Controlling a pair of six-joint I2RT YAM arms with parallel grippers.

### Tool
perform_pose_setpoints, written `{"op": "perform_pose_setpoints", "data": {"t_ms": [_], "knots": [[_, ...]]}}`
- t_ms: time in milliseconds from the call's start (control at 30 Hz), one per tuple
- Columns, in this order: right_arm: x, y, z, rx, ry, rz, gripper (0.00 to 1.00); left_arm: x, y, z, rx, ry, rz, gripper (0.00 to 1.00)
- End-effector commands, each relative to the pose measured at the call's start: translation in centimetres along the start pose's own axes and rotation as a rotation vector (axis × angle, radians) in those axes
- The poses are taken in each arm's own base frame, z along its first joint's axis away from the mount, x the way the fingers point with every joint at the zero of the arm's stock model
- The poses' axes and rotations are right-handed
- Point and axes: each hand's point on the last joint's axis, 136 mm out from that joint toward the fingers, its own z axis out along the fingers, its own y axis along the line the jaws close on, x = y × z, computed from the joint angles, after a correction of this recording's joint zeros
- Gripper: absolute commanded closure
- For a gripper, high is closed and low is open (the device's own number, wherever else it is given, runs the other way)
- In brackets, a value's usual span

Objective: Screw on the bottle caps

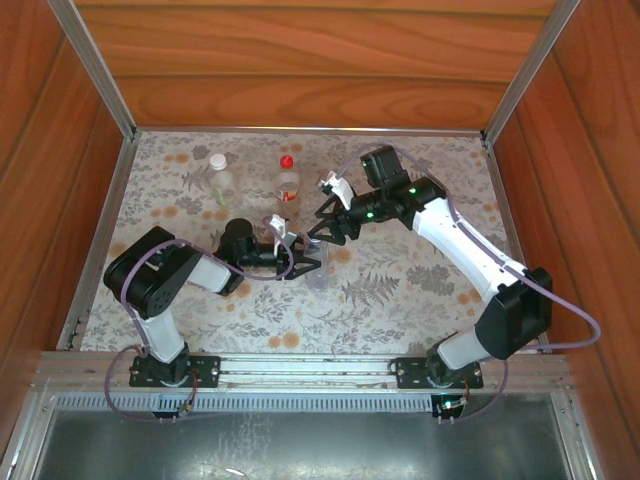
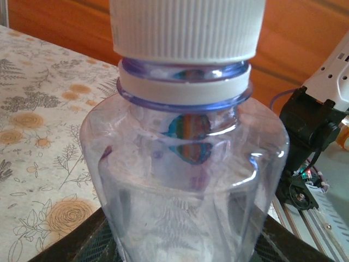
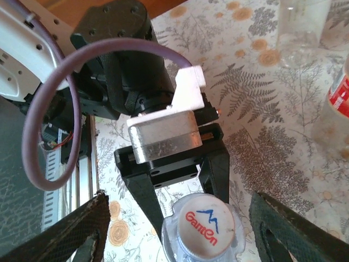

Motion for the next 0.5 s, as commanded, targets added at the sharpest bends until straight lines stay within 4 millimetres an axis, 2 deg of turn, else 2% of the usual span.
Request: {"op": "perform_pose_setpoints", "data": {"t_ms": [0, 300, 467], "knots": [[0.0, 0.2, 0.2, -0.043, 0.004, 0.003, 0.32, -1.1, -1.2, 0.1, 0.052, -0.005, 0.015, 0.49], [1.0, -0.1, 1.2, -0.082, 0.039, 0.054, 0.48, -1.1, -1.2, 0.1, 0.047, 0.000, 0.018, 0.49], [1.1, -0.3, 1.2, -0.084, 0.045, 0.070, 0.62, -1.1, -1.1, 0.1, 0.046, 0.003, 0.017, 0.49]]}}
